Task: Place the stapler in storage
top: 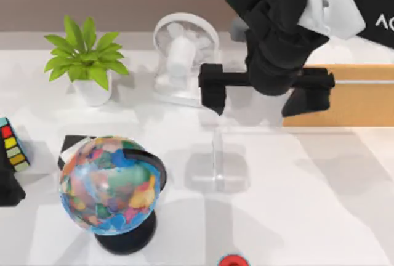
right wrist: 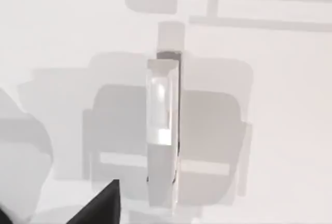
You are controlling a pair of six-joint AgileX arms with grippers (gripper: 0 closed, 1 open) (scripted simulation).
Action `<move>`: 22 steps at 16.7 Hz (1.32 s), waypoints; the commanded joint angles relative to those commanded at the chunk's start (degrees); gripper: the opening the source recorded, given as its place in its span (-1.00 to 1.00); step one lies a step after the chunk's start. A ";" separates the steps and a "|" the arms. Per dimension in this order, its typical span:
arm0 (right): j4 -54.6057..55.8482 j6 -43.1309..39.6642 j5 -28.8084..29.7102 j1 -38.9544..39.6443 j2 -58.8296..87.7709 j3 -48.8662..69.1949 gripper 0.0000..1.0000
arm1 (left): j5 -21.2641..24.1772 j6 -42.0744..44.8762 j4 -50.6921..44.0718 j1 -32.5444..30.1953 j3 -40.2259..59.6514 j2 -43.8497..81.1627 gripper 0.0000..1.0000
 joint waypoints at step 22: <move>0.51 5.36 0.04 5.57 19.61 7.29 1.00 | 0.00 0.00 0.00 0.00 0.00 0.00 1.00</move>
